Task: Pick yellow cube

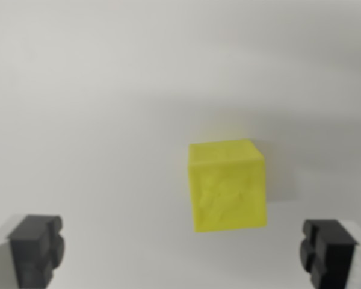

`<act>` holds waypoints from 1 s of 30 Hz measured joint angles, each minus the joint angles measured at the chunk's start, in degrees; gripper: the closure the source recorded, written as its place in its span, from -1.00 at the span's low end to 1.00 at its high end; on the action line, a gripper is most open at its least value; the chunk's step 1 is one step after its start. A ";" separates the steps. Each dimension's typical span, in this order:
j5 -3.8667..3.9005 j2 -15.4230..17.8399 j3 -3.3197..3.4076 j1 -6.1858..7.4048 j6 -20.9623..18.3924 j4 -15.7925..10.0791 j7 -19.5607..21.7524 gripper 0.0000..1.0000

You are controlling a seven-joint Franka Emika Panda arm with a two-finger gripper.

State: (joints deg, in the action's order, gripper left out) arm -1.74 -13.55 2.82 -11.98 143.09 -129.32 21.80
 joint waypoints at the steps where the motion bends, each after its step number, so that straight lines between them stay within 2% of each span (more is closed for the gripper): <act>1: -0.02 -0.20 0.00 -0.12 0.37 -0.16 -0.36 -1.00; 30: -0.72 -7.54 -0.03 -3.71 10.73 -3.44 -10.87 -1.00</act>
State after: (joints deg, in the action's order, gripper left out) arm -2.46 -21.09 2.79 -15.69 153.82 -132.77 10.93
